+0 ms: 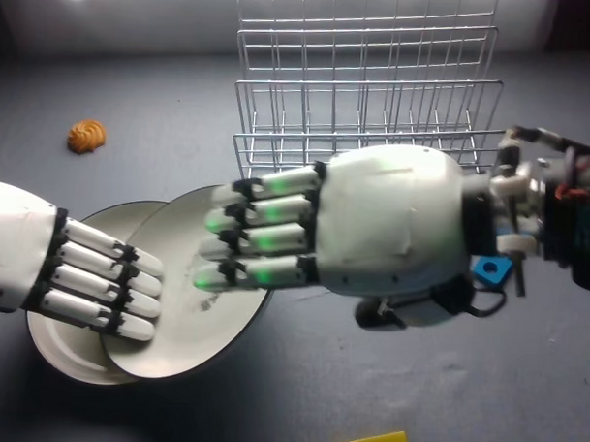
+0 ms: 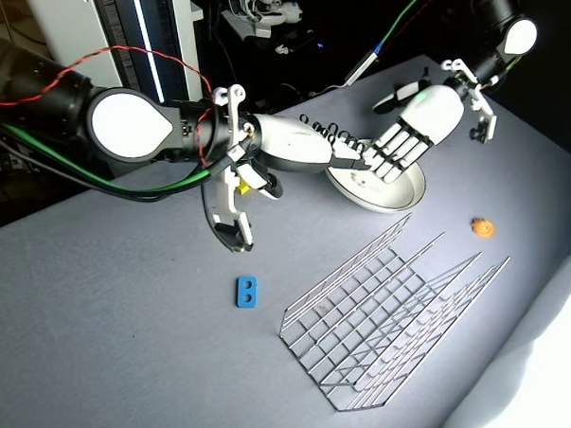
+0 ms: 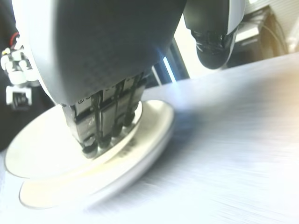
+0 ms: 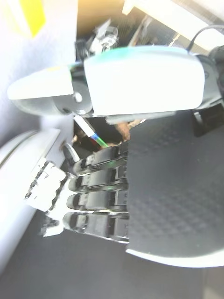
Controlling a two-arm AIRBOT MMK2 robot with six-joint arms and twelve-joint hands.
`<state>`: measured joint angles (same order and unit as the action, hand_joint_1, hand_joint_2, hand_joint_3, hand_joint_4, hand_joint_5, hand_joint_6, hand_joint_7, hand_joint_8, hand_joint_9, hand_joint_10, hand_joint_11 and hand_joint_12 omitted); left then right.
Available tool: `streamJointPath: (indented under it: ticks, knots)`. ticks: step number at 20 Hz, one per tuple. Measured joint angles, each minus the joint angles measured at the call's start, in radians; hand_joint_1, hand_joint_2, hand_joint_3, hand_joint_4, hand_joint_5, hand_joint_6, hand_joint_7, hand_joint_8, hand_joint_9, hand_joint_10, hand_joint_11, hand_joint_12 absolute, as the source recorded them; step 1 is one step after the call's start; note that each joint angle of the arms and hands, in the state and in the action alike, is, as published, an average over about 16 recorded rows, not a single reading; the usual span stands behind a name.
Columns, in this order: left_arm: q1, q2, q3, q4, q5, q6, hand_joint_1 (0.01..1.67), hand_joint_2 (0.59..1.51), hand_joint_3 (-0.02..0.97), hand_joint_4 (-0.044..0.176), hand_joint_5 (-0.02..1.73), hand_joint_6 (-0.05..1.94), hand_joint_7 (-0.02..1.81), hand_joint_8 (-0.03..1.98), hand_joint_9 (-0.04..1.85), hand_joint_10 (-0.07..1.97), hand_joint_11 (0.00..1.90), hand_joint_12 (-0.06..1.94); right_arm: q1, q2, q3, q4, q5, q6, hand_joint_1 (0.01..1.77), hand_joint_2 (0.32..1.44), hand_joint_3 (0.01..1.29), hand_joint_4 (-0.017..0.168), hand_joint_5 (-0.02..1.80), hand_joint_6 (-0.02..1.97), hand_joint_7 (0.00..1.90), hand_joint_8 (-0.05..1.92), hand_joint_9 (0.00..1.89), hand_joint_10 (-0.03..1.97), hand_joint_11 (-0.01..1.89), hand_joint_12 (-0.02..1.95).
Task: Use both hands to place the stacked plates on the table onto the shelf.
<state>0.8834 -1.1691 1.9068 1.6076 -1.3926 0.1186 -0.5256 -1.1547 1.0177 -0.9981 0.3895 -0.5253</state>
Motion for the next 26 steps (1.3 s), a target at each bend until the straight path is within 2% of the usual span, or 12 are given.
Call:
streamJointPath:
  ticks: [6,10,14,19,22,26]
  knots:
    - [-0.030,0.000,-0.054,0.009,0.033,-0.017,0.01,1.070,0.018,-0.006,-0.01,-0.03,-0.01,-0.01,0.01,0.00,0.01,0.00,0.015,-0.081,0.063,0.002,-0.022,-0.033,1.09,1.03,0.02,0.007,0.01,0.00,0.02,0.02,0.02,0.00,0.02,0.04]
    - [-0.042,0.000,-0.070,0.013,0.044,-0.026,0.02,1.073,0.019,-0.006,-0.01,-0.03,-0.01,-0.01,0.02,0.00,0.01,0.00,0.021,-0.143,0.122,0.003,-0.032,-0.043,1.09,1.03,0.02,0.007,0.06,0.00,0.09,0.02,0.09,0.01,0.03,0.29]
    - [-0.048,0.000,-0.076,0.015,0.049,-0.031,0.02,1.070,0.019,-0.006,-0.01,-0.02,-0.01,-0.01,0.02,0.00,0.01,0.00,0.023,-0.208,0.181,0.005,-0.034,-0.052,1.09,1.03,0.02,0.005,0.22,0.02,0.28,0.02,0.29,0.04,0.14,0.58]
    - [-0.052,0.000,-0.077,0.019,0.049,-0.036,0.02,1.074,0.019,-0.007,-0.01,-0.03,-0.01,-0.01,0.02,0.00,0.01,0.00,0.024,-0.276,0.245,0.021,-0.023,-0.073,1.10,1.02,0.02,0.001,0.46,0.17,0.57,0.11,0.63,0.09,0.39,0.92]
    - [-0.059,-0.001,-0.073,0.018,0.046,-0.047,0.02,1.076,0.019,-0.006,-0.01,-0.02,-0.01,-0.01,0.02,0.00,0.01,0.00,0.024,-0.304,0.271,0.036,-0.016,-0.088,1.10,1.00,0.02,-0.001,0.61,0.29,0.74,0.22,0.82,0.29,0.56,1.11]
    - [-0.076,-0.001,-0.057,0.004,0.039,-0.076,0.01,1.079,0.019,-0.004,0.00,-0.01,-0.01,-0.01,0.02,0.01,0.01,0.00,0.024,-0.324,0.289,0.058,-0.005,-0.108,1.12,0.99,0.02,-0.005,0.76,0.46,0.91,0.38,1.01,0.55,0.77,1.15]
